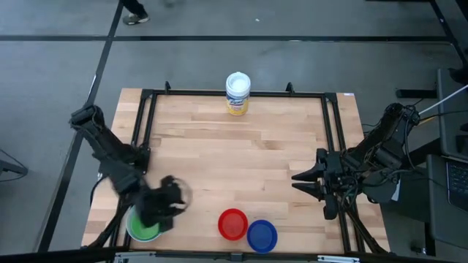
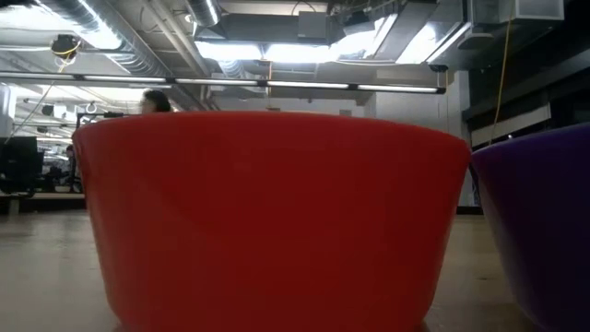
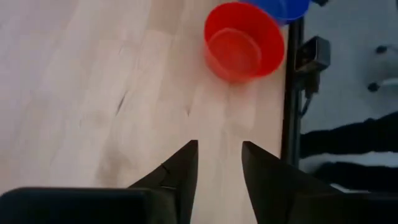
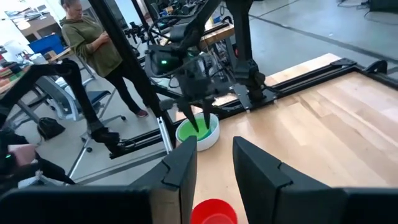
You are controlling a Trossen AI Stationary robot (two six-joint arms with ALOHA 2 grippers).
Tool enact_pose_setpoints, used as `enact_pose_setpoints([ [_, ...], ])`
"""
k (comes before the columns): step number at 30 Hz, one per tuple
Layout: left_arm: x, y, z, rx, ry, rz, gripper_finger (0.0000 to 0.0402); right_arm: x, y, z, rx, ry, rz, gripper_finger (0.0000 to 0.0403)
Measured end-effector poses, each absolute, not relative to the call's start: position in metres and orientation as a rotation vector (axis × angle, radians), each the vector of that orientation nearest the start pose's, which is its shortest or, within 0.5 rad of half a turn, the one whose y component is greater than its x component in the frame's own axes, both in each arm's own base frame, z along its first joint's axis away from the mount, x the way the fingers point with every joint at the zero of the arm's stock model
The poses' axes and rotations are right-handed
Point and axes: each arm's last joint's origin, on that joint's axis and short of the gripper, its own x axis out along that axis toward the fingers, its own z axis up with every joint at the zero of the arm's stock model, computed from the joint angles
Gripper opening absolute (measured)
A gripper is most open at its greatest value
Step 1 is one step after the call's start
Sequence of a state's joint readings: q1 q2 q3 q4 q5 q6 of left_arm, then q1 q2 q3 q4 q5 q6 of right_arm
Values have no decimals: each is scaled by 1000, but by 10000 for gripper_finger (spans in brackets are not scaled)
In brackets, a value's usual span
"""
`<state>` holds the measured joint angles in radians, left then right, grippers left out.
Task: Nest bowls inside each other
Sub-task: Stack the red bowl on top of the green bowl
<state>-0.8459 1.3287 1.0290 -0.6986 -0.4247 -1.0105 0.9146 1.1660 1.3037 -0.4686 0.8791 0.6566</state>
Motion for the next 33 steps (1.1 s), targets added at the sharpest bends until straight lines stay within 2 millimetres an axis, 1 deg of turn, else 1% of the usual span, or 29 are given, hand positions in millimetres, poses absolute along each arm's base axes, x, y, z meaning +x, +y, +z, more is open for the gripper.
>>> enact_pose_setpoints([
  [1,193,-181,264,-340,904,39,114,159,170,411,387,208,-33,105],
  [4,226,-165,249,-361,982,27,105,159,170,411,378,207,-33,105],
  [8,264,-143,228,-413,1049,-22,100,159,170,411,375,199,-50,105],
  [11,289,-133,214,-450,1062,-86,102,158,170,411,375,199,-47,105],
  [14,309,-129,202,-440,1101,-129,101,158,170,411,376,199,-47,105],
  [19,339,-137,195,-379,1110,-203,94,158,170,411,374,199,-46,105],
  [22,354,-143,193,-354,1101,-224,88,158,170,411,371,199,-46,105],
  [26,366,-148,190,-338,1092,-236,83,158,170,411,363,200,-45,105],
  [33,371,-149,179,-319,1110,-204,77,157,172,412,358,200,-37,105],
])
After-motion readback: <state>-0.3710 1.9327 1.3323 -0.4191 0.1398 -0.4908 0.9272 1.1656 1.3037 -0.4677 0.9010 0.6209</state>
